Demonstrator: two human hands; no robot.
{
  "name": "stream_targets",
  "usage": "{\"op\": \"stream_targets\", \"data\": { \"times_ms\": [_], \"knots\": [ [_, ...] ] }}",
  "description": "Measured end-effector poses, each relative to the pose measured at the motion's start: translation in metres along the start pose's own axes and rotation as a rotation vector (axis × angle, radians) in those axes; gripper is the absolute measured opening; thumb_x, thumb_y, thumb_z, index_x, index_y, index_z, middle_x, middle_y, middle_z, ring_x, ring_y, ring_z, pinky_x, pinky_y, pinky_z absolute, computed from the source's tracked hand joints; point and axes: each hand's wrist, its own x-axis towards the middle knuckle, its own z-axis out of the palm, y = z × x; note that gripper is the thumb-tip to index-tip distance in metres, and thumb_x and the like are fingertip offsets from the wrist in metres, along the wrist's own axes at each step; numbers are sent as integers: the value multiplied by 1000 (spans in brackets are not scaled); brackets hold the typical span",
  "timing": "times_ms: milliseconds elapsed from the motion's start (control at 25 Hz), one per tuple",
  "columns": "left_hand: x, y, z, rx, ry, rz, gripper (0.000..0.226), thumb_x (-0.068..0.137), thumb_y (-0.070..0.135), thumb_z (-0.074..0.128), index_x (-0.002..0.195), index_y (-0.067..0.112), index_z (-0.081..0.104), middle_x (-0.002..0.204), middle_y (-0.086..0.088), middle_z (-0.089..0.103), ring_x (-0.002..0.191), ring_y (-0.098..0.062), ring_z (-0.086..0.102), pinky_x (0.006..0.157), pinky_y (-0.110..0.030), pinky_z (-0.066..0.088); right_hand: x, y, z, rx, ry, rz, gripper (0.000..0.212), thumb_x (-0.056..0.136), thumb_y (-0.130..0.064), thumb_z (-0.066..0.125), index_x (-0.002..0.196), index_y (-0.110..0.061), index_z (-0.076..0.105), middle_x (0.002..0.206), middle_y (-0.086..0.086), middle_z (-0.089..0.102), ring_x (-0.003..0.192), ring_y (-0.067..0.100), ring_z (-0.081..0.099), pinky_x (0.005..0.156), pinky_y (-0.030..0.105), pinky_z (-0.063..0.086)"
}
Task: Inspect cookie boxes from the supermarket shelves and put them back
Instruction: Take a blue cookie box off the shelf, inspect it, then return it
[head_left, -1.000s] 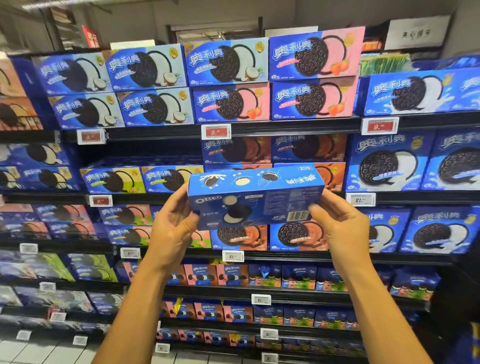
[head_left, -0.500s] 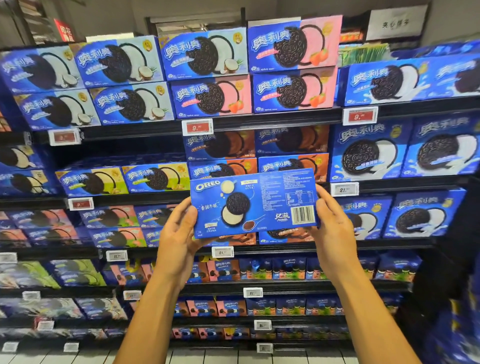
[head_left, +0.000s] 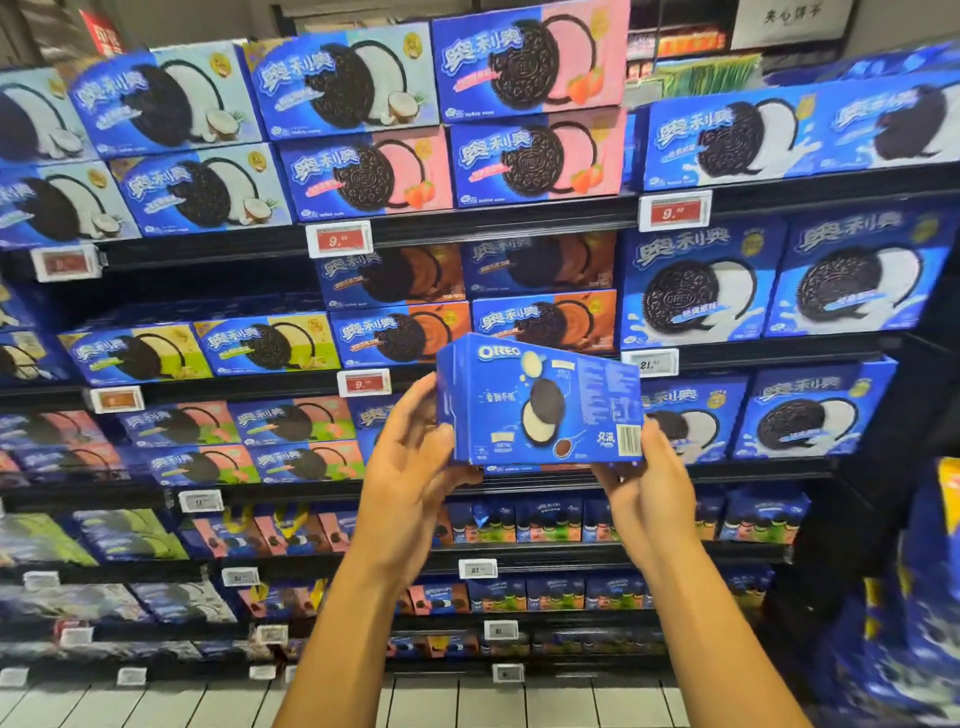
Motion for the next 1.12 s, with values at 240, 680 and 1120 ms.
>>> {"op": "stream_targets", "data": {
  "times_ms": [240, 680, 1120],
  "knots": [
    [-9, -29, 79, 162, -34, -1, 58, 71, 32, 79, 126, 28, 61, 115, 0, 72, 94, -18, 71, 59, -25, 55, 18, -10, -39, 102, 52, 268, 39, 104, -33, 49, 136, -12, 58, 131, 13, 66, 122, 30, 61, 99, 45, 52],
    [-19, -74, 166, 288, -25, 36, 58, 69, 46, 84, 123, 39, 63, 123, 4, 69, 107, -15, 66, 70, -33, 53, 37, -42, -104, 133, -36, 382, 35, 106, -32, 44, 121, -10, 66, 126, 15, 69, 109, 29, 69, 81, 39, 60],
    [-9, -98, 145, 109, 131, -102, 42, 94, 20, 53, 135, 25, 53, 114, 11, 71, 95, -13, 67, 71, -35, 53, 45, -72, -140, 187, 27, 177, 30, 99, -17, 58, 128, -19, 60, 119, 3, 74, 99, 18, 72, 84, 36, 58]
  ]
}}
